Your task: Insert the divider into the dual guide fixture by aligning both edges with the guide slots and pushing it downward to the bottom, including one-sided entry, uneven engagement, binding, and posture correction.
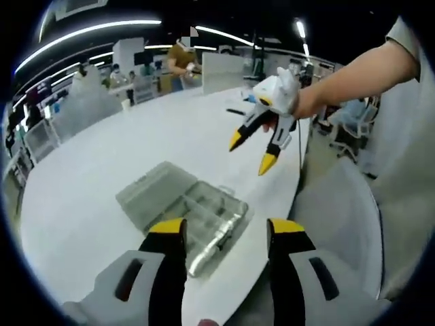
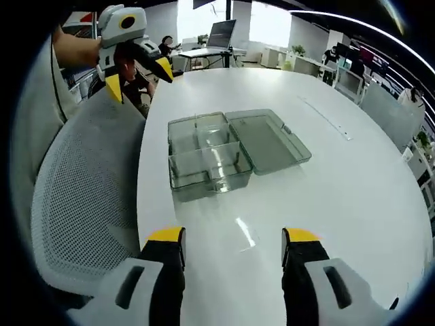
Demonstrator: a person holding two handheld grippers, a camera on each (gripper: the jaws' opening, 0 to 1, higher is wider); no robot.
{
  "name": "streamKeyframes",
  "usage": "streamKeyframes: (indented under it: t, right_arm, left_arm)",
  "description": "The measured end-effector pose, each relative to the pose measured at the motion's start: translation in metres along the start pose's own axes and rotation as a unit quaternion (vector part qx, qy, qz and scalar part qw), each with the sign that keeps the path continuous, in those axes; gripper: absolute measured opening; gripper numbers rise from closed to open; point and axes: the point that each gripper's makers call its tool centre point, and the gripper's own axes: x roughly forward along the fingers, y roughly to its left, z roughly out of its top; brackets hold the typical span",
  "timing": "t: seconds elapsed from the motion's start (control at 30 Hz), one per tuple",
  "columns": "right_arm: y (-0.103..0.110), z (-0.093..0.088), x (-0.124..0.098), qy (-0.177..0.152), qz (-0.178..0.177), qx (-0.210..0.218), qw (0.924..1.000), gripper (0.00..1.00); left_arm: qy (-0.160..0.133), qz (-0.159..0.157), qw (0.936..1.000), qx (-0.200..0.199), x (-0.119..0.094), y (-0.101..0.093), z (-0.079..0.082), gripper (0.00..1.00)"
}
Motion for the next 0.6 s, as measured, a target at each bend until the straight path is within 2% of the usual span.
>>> streamKeyframes:
  t: [0.17,0.6]
  right_arm:
    - [0.001,-0.002,0.010,0.014,0.008,-0.024,0.9996,0.49]
    - [0.002,-0.009,0.031,0.043,0.033,-0.054,0.9970,0.42]
  left_arm:
    - [-0.003,0.001,1.0000,-0.005,0.000,-0.001,-0.001,0.46]
    - [-0.002,0.011,0.9998,-0.017,-0.007,0.001,-0.006,0.46]
